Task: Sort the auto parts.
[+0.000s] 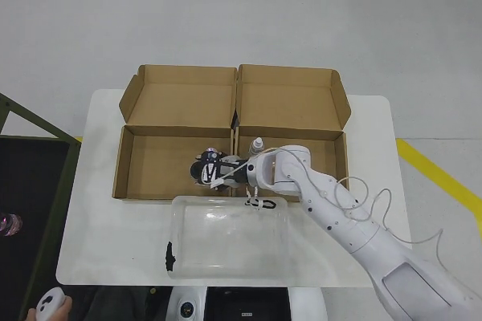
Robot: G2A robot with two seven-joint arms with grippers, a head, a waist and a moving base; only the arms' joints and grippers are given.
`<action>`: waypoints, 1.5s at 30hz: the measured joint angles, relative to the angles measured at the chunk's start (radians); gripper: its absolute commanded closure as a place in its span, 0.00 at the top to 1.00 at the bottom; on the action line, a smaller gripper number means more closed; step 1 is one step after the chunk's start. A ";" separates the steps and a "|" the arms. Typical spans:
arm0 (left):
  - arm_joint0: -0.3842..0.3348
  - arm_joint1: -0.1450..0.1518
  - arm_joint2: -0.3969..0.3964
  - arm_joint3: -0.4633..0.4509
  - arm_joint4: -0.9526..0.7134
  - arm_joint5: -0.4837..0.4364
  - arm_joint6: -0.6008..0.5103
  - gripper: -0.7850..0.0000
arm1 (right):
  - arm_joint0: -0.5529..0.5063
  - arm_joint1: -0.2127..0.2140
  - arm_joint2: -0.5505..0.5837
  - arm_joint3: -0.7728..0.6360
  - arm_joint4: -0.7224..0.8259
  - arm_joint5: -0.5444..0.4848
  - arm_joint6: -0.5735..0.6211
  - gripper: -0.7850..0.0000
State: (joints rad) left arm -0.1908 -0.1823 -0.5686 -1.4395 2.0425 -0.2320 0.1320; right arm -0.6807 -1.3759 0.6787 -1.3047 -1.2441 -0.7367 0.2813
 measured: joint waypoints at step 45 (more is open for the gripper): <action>0.000 0.000 0.000 0.000 0.000 0.000 0.000 1.00 | 0.015 -0.045 -0.019 0.075 -0.055 0.002 0.085 0.49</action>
State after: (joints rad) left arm -0.1908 -0.1823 -0.5686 -1.4395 2.0425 -0.2320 0.1320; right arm -0.6661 -1.4207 0.6600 -1.2293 -1.2993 -0.7349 0.3661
